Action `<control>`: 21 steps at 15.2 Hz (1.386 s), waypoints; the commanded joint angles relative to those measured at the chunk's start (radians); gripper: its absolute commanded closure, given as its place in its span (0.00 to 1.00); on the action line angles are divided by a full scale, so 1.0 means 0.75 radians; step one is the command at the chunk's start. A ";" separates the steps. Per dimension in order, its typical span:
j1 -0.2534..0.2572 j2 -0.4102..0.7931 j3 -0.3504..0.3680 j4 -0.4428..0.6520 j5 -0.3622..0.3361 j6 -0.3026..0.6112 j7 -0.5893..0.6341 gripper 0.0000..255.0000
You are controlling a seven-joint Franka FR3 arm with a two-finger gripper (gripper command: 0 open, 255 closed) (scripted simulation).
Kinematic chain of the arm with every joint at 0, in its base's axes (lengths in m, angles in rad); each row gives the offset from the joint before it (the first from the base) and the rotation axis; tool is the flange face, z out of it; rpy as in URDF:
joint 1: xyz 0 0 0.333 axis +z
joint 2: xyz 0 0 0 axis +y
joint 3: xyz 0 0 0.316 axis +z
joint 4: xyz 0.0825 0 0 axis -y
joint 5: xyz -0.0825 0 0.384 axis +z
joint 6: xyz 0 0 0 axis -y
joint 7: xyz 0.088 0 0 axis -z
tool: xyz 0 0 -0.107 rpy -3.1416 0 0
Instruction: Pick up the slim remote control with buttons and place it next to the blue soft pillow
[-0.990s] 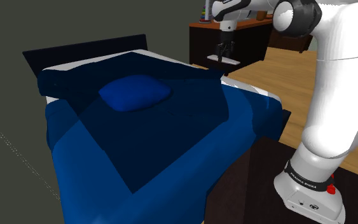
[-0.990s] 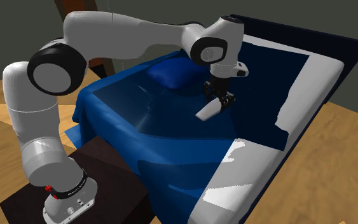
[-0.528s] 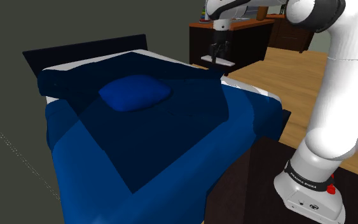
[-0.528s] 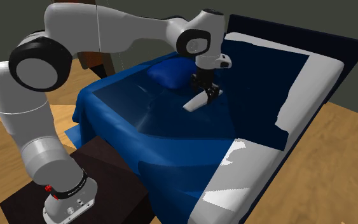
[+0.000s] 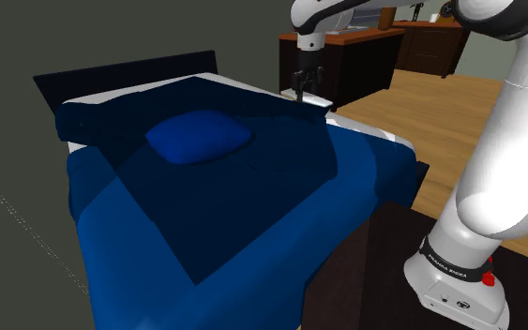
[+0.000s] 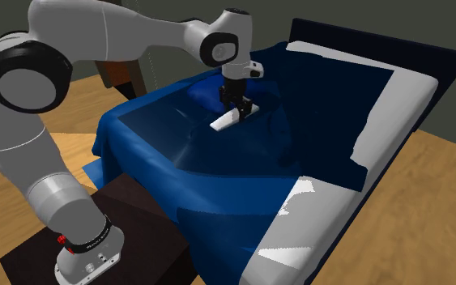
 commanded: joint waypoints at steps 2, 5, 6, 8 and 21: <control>0.053 -0.040 0.044 -0.042 -0.015 0.007 0.104 1.00; 0.103 -0.072 0.090 -0.079 -0.026 0.015 0.202 1.00; 0.120 -0.079 0.105 -0.088 -0.028 0.017 0.234 1.00; 0.151 -0.091 0.137 -0.102 -0.032 0.020 0.298 1.00; 0.353 -0.041 0.336 -0.038 -0.033 0.009 0.700 1.00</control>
